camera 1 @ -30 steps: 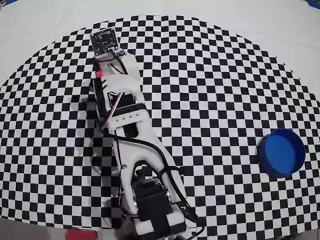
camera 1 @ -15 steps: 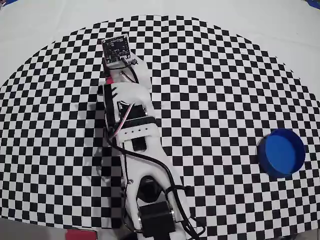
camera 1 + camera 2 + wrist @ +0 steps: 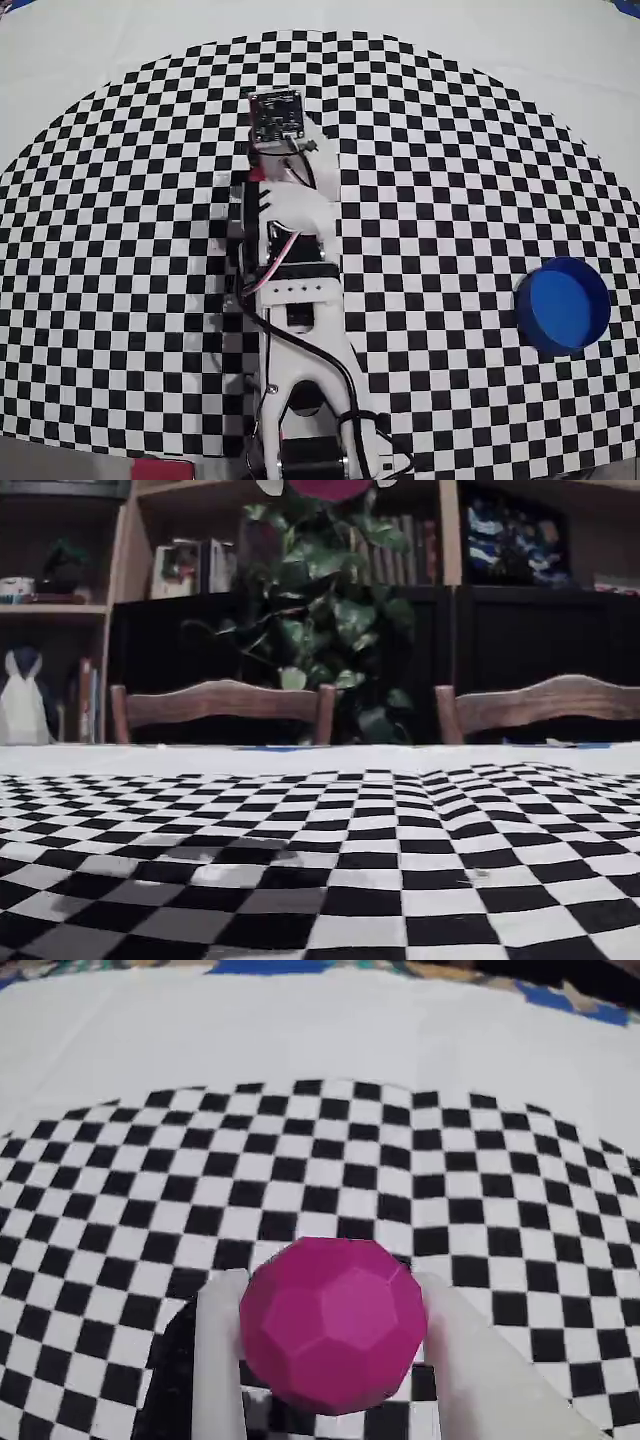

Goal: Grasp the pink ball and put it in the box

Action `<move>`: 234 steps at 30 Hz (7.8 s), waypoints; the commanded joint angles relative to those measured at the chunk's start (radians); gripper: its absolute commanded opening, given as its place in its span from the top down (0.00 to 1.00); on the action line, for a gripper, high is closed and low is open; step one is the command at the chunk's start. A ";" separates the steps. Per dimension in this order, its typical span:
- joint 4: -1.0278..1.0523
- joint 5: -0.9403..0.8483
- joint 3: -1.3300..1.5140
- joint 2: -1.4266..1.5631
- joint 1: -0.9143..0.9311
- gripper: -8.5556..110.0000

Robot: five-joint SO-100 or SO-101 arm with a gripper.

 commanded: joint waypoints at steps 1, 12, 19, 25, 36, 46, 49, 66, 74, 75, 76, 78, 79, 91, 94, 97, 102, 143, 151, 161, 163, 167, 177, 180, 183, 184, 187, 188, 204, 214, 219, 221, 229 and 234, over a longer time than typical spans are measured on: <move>-0.012 0.008 0.005 0.049 0.040 0.93; -0.012 0.008 0.043 0.109 0.179 0.93; -0.014 0.008 0.048 0.118 0.255 0.93; -0.014 0.008 0.072 0.138 0.348 0.93; -0.014 0.008 0.107 0.164 0.580 0.93; -0.014 0.008 0.117 0.190 0.726 0.93; -0.014 0.008 0.117 0.195 0.759 0.93; -0.086 0.008 0.141 0.196 0.925 0.93; -0.091 0.008 0.149 0.196 0.986 0.93; -0.092 0.008 0.150 0.196 0.996 0.93; -0.092 0.008 0.150 0.193 1.003 0.93; -0.092 0.008 0.153 0.187 1.019 0.93; -0.092 0.008 0.155 0.183 1.026 0.93; -0.098 0.008 0.186 0.123 1.121 0.93; -0.124 0.008 0.186 0.091 1.143 0.93; -0.141 0.008 0.187 0.067 1.158 0.93; -0.143 0.008 0.187 0.041 1.177 0.93; -0.218 0.008 0.179 -0.038 1.207 0.93; -0.225 -0.002 0.161 -0.072 1.209 0.93; -0.252 -0.002 0.087 -0.178 1.201 0.93; -0.256 -0.002 0.074 -0.196 1.201 0.93; -0.261 -0.003 0.043 -0.233 1.201 0.93; -0.278 -0.003 -0.025 -0.333 1.200 0.93; -0.284 -0.003 -0.049 -0.365 1.200 0.93; -0.285 -0.003 -0.069 -0.391 1.200 0.93; -0.287 -0.003 -0.074 -0.399 1.200 0.93; -0.291 -0.003 -0.092 -0.426 1.200 0.93; -0.291 -0.003 -0.104 -0.443 1.200 0.93; -0.313 -0.003 -0.210 -0.583 1.200 0.93; -0.316 -0.003 -0.258 -0.660 1.206 0.93; -0.316 -0.003 -0.278 -0.692 1.207 0.93; -0.318 -0.003 -0.285 -0.704 1.207 0.93; -0.321 -0.003 -0.331 -0.762 1.209 0.93; -0.321 -0.003 -0.357 -0.795 1.209 0.93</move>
